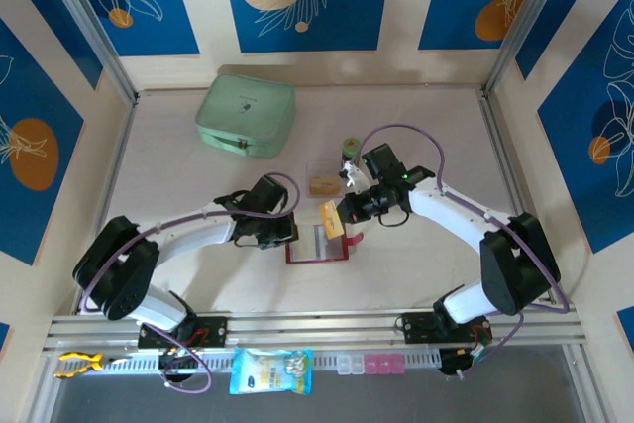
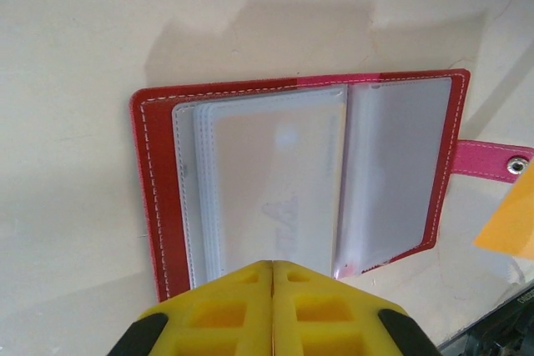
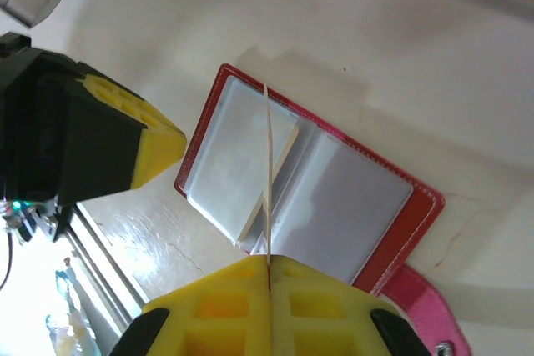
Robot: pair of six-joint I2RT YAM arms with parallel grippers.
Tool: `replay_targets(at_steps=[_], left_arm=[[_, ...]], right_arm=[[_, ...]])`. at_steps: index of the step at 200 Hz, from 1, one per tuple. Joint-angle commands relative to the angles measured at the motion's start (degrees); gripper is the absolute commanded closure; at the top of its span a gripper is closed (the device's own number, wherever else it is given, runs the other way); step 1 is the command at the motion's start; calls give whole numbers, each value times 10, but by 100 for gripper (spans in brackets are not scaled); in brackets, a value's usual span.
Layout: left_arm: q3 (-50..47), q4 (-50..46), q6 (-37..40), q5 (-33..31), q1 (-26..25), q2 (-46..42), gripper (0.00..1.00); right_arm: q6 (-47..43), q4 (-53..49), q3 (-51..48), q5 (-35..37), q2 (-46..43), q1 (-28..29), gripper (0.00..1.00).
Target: Take the credit cards out of the card holder
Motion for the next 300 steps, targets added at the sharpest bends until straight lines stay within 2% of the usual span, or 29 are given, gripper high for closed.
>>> replay_targets(at_steps=[1, 25, 46, 98, 143, 213, 300], left_arm=[[4, -21, 12, -15, 11, -26, 92], [-8, -19, 12, -16, 22, -42, 92], [-17, -19, 13, -14, 33, -52, 91], [-38, -14, 8, -12, 45, -64, 86], [-48, -8, 4, -11, 50, -72, 85], [-53, -4, 4, -4, 59, -65, 84], [-55, -4, 4, -1, 66, -61, 84]], right_arm=[[-148, -63, 41, 7, 3, -2, 100], [-280, -93, 73, -1, 11, 4, 100], [-385, -119, 102, 34, 26, 16, 100], [-513, -176, 219, 67, 98, 3, 100], [-575, -227, 327, 112, 181, -13, 100], [-612, -268, 440, 121, 293, -32, 100], [-628, -282, 482, 121, 343, -29, 100]])
